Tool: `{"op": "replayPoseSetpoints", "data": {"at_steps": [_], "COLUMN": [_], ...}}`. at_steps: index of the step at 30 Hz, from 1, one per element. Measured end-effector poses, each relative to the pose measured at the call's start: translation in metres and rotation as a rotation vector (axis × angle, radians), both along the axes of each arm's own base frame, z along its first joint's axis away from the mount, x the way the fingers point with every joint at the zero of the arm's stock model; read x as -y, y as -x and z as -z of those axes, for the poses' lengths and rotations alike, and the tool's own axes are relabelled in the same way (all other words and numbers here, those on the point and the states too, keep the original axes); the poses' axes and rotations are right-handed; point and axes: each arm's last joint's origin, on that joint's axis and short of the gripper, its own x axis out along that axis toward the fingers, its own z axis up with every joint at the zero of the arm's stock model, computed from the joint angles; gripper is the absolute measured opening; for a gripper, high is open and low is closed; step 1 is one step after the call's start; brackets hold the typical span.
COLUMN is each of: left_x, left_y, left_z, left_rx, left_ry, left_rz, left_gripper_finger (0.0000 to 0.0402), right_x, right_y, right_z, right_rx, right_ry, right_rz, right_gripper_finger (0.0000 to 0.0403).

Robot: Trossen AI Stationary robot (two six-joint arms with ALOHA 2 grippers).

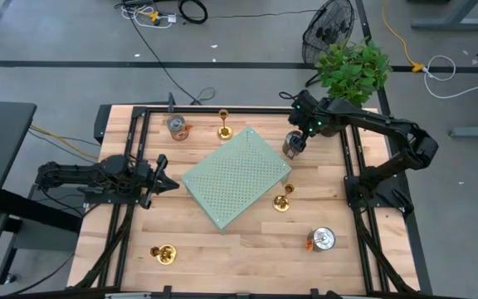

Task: Pick & Place candle stick holders
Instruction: Put the top right silver scented candle on the shelf

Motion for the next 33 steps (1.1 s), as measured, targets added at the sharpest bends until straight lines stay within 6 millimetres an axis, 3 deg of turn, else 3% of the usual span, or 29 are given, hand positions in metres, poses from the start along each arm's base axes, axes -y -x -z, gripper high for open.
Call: {"op": "replayPoseSetpoints", "data": {"at_steps": [33], "left_x": [0.0], "left_y": [0.0], "left_z": [0.0], "left_rx": [0.0], "left_ry": [0.0], "left_rz": [0.0], "left_gripper_finger": [0.0025], "right_x": [0.0063], "right_y": [-0.0042], "right_z": [0.0052], "right_rx": [-0.003], "right_ry": [0.03], "right_rz": [-0.001], "right_gripper_finger": [0.04]}}
